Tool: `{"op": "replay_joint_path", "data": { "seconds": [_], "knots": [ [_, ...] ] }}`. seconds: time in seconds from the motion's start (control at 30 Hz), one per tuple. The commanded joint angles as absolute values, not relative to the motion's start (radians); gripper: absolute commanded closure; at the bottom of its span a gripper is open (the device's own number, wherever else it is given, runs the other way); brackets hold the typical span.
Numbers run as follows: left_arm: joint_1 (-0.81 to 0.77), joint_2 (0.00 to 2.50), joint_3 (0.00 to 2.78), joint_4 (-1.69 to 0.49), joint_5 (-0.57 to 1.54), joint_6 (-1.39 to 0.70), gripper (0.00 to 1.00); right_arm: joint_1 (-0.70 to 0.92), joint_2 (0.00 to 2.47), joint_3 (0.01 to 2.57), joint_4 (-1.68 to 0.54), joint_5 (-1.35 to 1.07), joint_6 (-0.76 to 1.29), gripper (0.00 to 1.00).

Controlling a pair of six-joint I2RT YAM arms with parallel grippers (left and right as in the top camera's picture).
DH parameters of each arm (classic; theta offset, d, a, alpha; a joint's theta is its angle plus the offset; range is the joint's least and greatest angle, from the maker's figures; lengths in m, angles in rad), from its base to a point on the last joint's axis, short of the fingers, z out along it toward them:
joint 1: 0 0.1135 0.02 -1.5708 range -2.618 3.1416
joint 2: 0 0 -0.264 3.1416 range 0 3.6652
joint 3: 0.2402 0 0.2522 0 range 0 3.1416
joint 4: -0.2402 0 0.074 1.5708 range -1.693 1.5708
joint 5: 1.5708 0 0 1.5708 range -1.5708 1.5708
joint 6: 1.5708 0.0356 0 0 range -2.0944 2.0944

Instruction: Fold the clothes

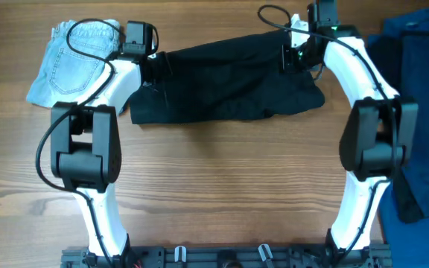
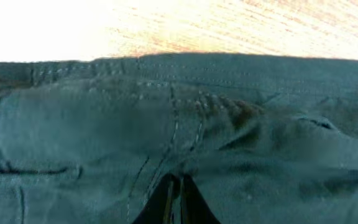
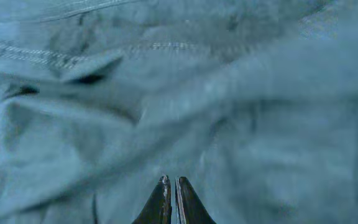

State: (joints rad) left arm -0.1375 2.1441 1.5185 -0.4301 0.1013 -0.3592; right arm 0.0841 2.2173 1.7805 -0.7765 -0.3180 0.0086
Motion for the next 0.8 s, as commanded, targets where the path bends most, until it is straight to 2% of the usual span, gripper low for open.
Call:
{"op": "replay_joint_path", "data": {
  "seconds": [0.0,0.07,0.17,0.2,0.23,0.33,0.43,0.57,0.67,0.77],
  "knots": [
    [-0.135,2.18,1.517,-0.379,0.084,-0.344,0.96,0.108,2.291,1.771,-0.694,-0.33,0.003,0.96],
    [-0.135,2.189,1.517,-0.369,0.084,-0.344,0.96,0.117,2.336,1.771,-0.616,-0.33,0.006,0.96],
    [-0.135,2.19,1.517,-0.369,0.084,-0.344,0.96,0.121,2.413,1.771,-0.375,-0.32,0.07,0.96],
    [-0.135,2.19,1.517,-0.374,0.084,-0.344,0.96,0.121,2.447,1.771,-0.276,-0.287,0.12,0.89],
    [-0.135,2.19,1.517,-0.377,0.084,-0.344,0.96,0.121,2.468,1.771,-0.21,-0.286,0.138,0.86],
    [-0.135,2.19,1.517,-0.377,0.084,-0.344,0.96,0.12,2.463,1.783,-0.121,-0.288,0.138,0.86],
    [-0.135,2.164,1.517,-0.354,0.084,-0.344,0.96,0.114,2.414,1.785,-0.168,-0.265,0.138,0.85],
    [-0.135,2.118,1.517,-0.242,0.003,-0.344,0.96,0.106,2.398,1.785,-0.465,0.075,0.131,0.83],
    [-0.135,2.137,1.517,-0.219,-0.098,-0.344,0.96,0.094,2.398,1.785,-0.534,0.109,0.101,0.72],
    [-0.126,2.204,1.517,-0.189,-0.107,-0.344,0.96,0.081,2.398,1.785,-0.54,0.108,0.102,0.57]
  ]
}}
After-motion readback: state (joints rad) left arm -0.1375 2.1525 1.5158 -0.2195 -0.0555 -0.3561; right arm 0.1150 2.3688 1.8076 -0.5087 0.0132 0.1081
